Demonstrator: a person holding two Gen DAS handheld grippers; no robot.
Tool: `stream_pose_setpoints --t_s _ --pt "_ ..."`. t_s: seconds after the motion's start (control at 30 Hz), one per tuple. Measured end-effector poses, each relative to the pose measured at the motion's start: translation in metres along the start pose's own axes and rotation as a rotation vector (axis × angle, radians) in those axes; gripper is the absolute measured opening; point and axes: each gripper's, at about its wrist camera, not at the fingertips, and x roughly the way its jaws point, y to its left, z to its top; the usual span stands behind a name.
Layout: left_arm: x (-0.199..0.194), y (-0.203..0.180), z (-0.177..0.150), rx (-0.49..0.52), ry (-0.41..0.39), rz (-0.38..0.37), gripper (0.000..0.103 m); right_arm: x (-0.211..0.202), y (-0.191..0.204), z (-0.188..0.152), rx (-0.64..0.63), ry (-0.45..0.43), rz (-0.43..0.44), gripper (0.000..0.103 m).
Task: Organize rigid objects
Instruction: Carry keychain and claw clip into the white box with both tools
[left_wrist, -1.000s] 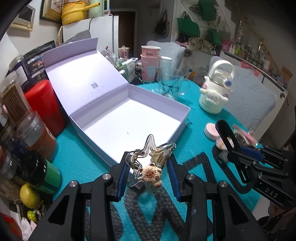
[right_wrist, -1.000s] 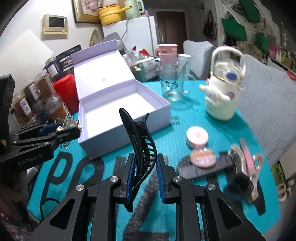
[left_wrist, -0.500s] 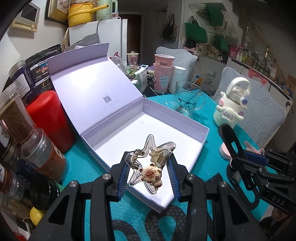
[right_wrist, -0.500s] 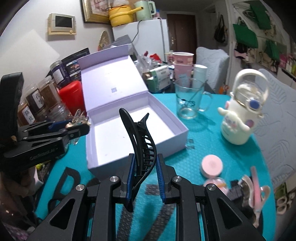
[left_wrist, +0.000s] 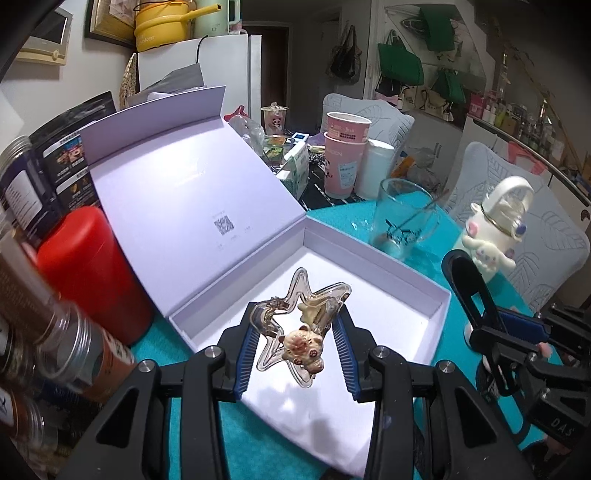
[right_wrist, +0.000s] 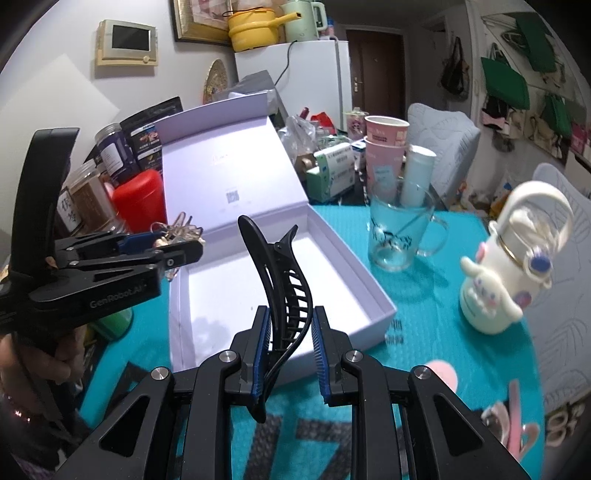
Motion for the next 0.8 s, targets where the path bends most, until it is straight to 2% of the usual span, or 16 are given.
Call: stream_pose_setpoints --t_s 0.33,0.47,0.8 --pt "0.027 0.009 0.026 -0.023 0.011 0.019 0.039 0.026 -0.002 0.035 -0.025 -0.019 0.017 0.022" --pt "0.042 0.011 0.032 -0.016 0.03 0.059 0.039 0.04 -0.004 0.045 -0.04 -0.014 0.005 0.022" --pt "0.078 0.019 0.032 -0.041 0.099 0.077 0.039 0.076 -0.002 0.053 -0.077 0.054 -0.006 0.022"
